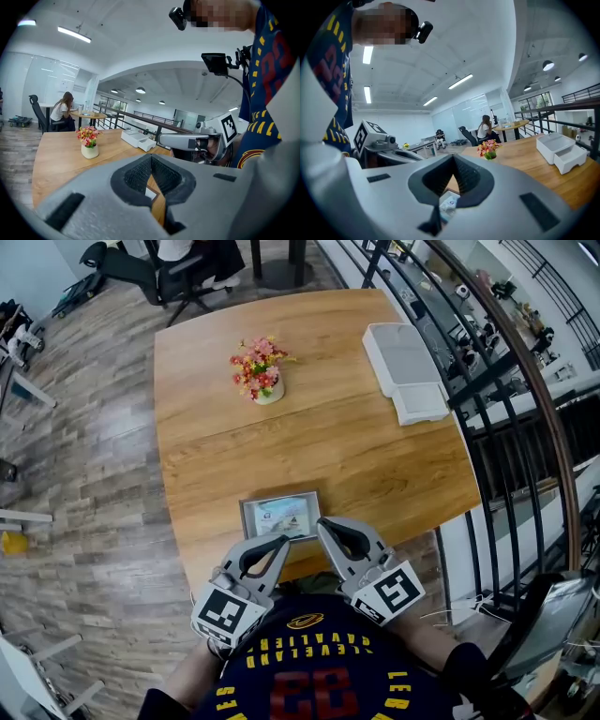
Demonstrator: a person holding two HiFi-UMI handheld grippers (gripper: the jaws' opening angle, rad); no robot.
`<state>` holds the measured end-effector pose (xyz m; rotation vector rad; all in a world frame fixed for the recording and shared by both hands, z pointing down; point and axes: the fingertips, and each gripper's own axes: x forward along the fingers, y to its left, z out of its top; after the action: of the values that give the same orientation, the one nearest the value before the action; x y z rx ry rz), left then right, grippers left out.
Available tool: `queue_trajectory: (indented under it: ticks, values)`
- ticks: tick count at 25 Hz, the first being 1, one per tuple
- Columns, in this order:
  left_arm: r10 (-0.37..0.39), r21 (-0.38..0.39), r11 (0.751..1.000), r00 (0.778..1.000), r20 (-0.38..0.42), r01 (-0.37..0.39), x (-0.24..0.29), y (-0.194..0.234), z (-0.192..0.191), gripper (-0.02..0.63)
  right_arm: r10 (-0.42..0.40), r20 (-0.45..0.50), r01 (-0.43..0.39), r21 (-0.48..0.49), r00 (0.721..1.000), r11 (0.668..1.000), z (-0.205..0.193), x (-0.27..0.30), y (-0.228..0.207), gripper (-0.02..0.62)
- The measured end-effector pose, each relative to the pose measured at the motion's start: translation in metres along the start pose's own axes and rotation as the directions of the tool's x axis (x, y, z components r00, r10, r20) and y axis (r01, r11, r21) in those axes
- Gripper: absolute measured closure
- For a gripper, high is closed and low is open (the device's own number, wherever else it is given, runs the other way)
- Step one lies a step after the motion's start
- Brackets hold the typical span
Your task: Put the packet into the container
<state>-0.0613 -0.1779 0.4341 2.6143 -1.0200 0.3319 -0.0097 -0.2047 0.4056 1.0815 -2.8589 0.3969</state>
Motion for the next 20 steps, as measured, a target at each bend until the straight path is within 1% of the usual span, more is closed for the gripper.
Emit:
queue_trajectory:
  ticks: [6, 20]
  values:
    - [0.015, 0.003, 1.0, 1.0, -0.013, -0.015, 0.0002, 0.004, 0.0024, 0.598, 0.017, -0.001, -0.017, -0.004, 1.0, 1.0, -0.0002, 0.001, 0.0041, 0.584]
    - [0.014, -0.005, 1.0, 1.0, -0.028, -0.014, 0.0049, 0.0019, -0.0054, 0.598, 0.035, -0.013, -0.035, 0.001, 0.999, 0.999, -0.0034, 0.0004, 0.0042, 0.584]
